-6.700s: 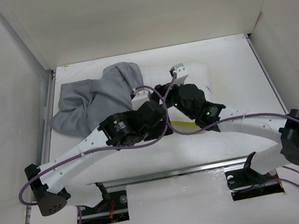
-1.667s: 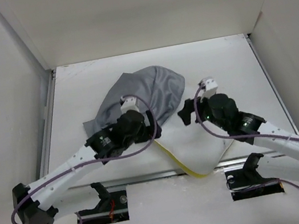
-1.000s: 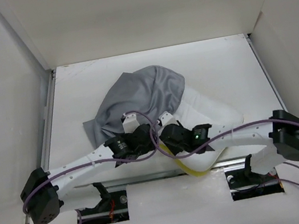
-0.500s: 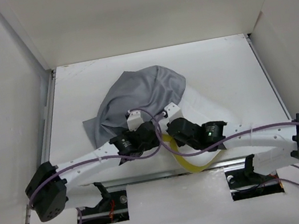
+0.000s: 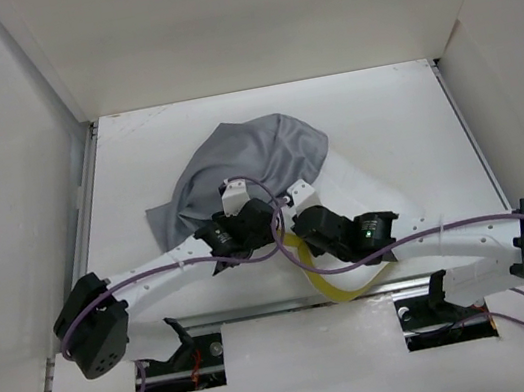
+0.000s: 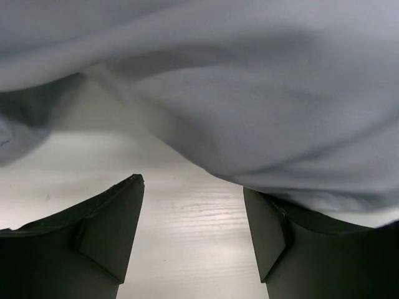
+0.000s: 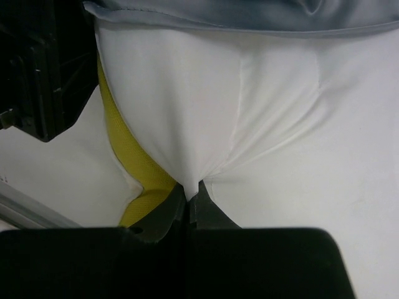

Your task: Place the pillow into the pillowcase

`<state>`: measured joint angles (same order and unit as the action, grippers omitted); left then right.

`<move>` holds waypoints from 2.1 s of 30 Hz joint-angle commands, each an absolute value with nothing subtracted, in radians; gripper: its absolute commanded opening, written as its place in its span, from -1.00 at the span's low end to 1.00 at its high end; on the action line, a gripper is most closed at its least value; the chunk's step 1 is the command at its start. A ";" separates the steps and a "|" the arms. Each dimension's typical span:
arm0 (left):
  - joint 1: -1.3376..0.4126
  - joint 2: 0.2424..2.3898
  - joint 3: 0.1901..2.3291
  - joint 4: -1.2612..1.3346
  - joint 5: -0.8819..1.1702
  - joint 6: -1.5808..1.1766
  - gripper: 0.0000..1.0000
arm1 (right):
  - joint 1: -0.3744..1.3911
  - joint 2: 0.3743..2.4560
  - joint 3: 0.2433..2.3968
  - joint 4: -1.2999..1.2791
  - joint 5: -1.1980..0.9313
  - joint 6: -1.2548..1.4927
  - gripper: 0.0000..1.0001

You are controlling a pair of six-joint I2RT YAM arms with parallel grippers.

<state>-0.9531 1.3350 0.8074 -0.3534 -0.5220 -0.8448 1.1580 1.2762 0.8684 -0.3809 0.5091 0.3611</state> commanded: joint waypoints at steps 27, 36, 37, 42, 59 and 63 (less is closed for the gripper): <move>-1.146 1.221 0.956 -0.413 -0.201 -0.701 -1.00 | 1.160 1.361 1.048 0.043 0.842 0.364 -1.00; -1.206 1.060 0.968 -0.465 0.158 -0.698 -1.00 | 1.071 1.396 0.991 0.389 0.945 0.348 -1.00; -1.206 1.034 0.968 -0.465 0.176 -0.698 -1.00 | 1.071 1.416 0.971 0.438 0.945 0.319 -1.00; -1.206 0.992 1.012 -0.520 0.184 -0.698 -1.00 | 1.071 1.474 0.875 0.531 0.844 0.429 -1.00; -1.066 1.100 1.333 -0.800 -0.285 -0.735 1.00 | 0.958 1.304 0.810 0.170 0.639 0.471 0.80; -0.882 1.259 1.431 -0.796 -0.380 -0.703 1.00 | 0.721 1.336 0.877 0.114 0.405 0.460 0.83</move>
